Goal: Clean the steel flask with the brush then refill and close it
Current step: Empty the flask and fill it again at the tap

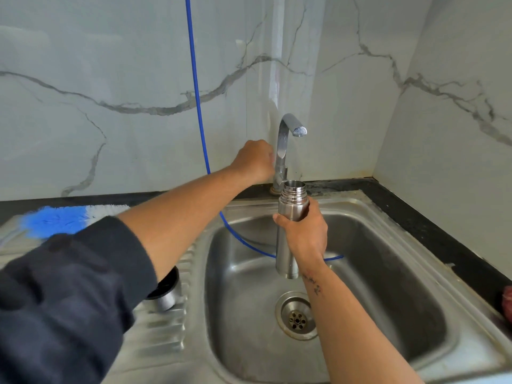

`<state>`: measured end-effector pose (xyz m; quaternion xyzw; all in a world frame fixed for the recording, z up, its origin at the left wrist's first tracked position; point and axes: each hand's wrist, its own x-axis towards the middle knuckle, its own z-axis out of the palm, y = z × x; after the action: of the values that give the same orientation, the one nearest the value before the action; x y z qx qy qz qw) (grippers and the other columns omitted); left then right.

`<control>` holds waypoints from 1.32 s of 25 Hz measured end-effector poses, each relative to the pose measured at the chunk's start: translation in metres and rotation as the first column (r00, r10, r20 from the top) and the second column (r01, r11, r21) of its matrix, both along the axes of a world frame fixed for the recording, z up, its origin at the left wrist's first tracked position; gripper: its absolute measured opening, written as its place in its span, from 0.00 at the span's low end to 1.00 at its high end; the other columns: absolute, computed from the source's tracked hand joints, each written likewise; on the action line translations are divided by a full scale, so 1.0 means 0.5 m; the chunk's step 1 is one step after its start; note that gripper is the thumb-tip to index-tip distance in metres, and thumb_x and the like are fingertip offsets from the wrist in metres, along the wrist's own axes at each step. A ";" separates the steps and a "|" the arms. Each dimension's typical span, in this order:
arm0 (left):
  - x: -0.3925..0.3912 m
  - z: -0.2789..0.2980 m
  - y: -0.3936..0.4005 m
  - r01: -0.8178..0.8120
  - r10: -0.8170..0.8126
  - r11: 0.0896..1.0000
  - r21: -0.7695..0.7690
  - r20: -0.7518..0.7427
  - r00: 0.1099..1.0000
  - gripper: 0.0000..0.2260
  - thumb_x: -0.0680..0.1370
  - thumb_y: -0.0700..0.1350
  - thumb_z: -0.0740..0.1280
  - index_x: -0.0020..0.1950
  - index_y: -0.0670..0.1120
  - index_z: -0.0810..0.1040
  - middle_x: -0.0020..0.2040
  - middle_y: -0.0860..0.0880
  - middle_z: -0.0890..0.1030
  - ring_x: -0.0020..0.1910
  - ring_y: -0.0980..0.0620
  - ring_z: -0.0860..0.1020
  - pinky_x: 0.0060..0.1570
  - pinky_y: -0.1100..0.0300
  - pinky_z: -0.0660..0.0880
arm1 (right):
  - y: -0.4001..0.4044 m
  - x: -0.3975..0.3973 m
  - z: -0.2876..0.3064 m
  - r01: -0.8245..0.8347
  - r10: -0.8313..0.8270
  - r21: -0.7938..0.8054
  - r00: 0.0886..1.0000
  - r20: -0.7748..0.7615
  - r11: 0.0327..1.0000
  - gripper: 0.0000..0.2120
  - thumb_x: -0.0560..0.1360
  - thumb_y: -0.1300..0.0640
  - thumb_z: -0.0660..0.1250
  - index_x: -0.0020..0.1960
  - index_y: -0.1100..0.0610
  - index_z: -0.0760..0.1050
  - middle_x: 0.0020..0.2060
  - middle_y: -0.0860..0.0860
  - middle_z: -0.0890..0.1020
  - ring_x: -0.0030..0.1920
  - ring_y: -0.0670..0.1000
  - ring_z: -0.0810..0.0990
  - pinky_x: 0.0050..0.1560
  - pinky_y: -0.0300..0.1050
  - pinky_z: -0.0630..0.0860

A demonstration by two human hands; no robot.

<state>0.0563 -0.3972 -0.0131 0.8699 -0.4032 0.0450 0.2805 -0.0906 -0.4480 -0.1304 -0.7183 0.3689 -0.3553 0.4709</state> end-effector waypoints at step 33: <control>-0.338 -0.243 0.454 0.627 -0.605 0.745 0.228 -0.165 0.779 0.27 0.78 0.72 0.58 0.57 0.52 0.82 0.49 0.54 0.84 0.50 0.58 0.80 0.60 0.65 0.71 | 0.118 -0.075 0.070 -0.199 0.125 -0.296 0.960 -0.251 0.934 0.27 0.71 0.43 0.77 0.60 0.47 0.65 0.46 0.42 0.80 0.45 0.47 0.81 0.47 0.47 0.78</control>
<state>-0.1125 -0.1702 -0.1348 0.7188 -0.6582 -0.1405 0.1744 -0.1279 -0.3890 -0.0954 -0.8489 0.2976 -0.2848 0.3312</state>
